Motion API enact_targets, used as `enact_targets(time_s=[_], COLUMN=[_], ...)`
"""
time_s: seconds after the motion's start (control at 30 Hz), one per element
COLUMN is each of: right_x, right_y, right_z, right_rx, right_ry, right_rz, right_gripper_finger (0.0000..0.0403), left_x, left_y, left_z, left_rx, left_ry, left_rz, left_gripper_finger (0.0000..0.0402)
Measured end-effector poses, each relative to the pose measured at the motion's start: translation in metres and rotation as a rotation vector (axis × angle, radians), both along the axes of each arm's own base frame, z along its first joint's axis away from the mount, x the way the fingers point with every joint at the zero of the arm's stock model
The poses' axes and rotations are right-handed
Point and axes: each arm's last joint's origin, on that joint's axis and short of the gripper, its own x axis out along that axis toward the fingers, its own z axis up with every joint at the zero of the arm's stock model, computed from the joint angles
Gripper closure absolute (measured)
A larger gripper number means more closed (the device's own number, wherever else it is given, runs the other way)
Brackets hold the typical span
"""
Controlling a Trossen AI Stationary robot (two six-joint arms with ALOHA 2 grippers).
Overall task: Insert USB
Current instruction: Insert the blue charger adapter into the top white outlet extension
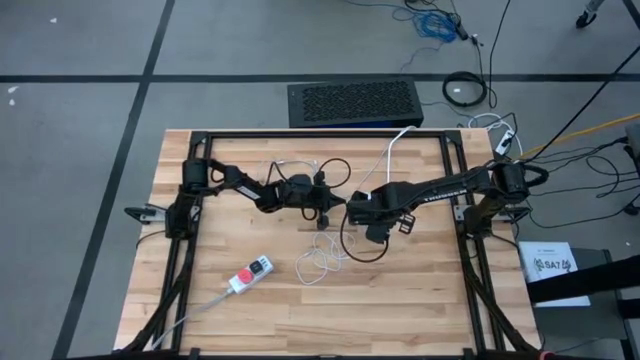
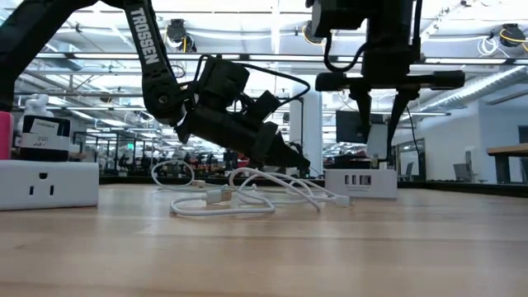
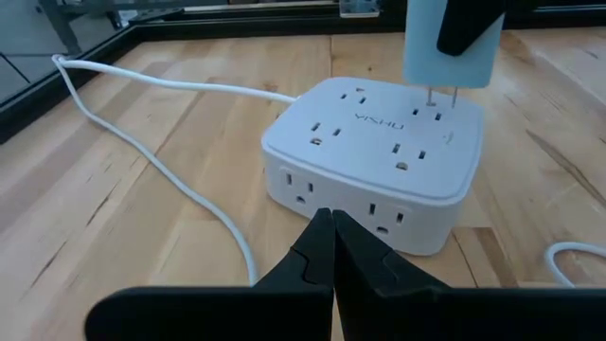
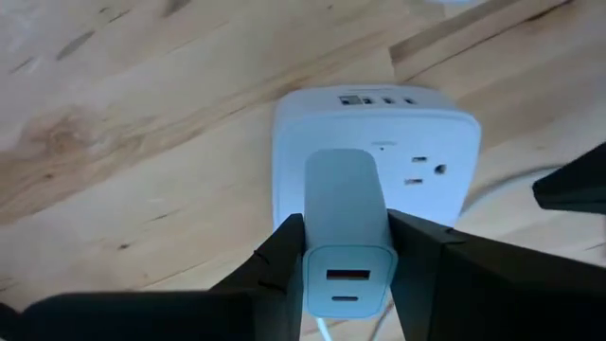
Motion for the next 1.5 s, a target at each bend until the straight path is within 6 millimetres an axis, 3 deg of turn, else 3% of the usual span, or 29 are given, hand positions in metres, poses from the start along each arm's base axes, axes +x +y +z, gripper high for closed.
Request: enact_targets(time_s=[1.5], right_x=[-0.003], right_y=[-0.011], right_z=[-0.010], right_rx=[-0.018], right_ry=[0.010], right_rz=[0.005], right_gripper_finger=[0.0317], left_x=[-0.001], left_y=[0.000], left_z=[-0.002], left_rx=[-0.001], left_ry=[0.023], left_rz=[0.008], left_gripper_finger=[0.0401])
